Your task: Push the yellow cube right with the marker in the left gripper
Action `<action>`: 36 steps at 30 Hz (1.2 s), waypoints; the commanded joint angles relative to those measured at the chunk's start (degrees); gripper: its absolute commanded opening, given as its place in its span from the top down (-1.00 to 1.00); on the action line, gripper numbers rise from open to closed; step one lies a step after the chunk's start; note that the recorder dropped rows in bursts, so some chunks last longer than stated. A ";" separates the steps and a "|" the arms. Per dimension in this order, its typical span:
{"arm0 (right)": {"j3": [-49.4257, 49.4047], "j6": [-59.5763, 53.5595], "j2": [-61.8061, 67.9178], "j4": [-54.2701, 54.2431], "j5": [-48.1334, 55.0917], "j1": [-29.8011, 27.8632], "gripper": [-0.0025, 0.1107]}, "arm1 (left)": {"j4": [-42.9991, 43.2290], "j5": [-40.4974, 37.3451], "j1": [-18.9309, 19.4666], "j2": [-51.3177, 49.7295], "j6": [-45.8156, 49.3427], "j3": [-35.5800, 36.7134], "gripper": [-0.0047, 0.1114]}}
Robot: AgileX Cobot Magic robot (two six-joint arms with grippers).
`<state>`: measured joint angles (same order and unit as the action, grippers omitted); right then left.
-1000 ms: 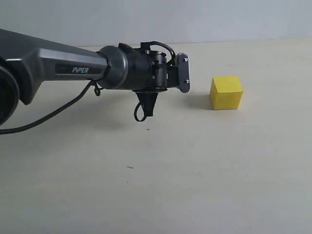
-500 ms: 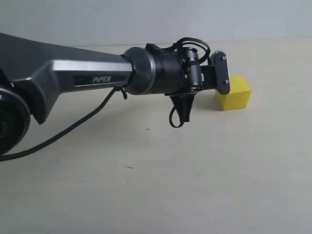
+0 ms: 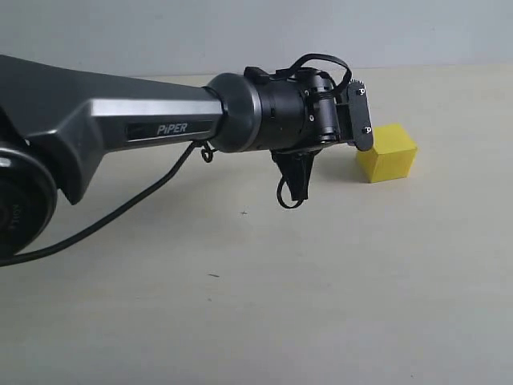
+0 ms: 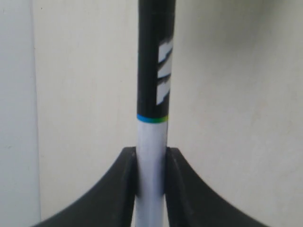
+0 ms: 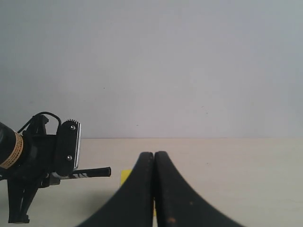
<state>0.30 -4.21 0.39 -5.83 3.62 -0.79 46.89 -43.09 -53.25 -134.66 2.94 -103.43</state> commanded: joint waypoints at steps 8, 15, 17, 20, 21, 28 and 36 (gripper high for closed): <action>-0.30 -0.19 -0.39 0.04 -0.28 -0.30 0.96 | -6.29 -3.58 0.09 -0.01 1.37 -2.71 0.92; -0.30 -0.19 -0.39 0.04 -0.28 -0.30 0.96 | -8.08 -11.35 -0.01 -5.59 4.27 -9.90 0.92; -0.30 -0.19 -0.39 0.04 -0.28 -0.30 0.96 | -10.11 -10.97 -0.01 -6.67 4.57 -11.85 0.92; -0.30 -0.19 -0.39 0.04 -0.28 -0.30 0.96 | -10.20 -10.39 -0.20 -7.94 4.81 -14.32 0.92; -0.30 -0.19 -0.39 0.04 -0.28 -0.30 0.96 | -10.20 -9.19 -0.48 -8.24 4.81 -14.99 0.92; -0.30 -0.19 -0.39 0.04 -0.28 -0.30 0.96 | -10.68 -7.30 -0.96 -9.09 4.81 -17.35 0.92; -0.30 -0.19 -0.39 0.04 -0.28 -0.30 0.96 | -5.90 -13.36 -0.45 -7.62 6.51 -17.35 0.92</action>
<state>0.30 -4.21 0.39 -5.83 3.62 -0.79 39.92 -53.44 -54.06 -143.46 7.93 -120.33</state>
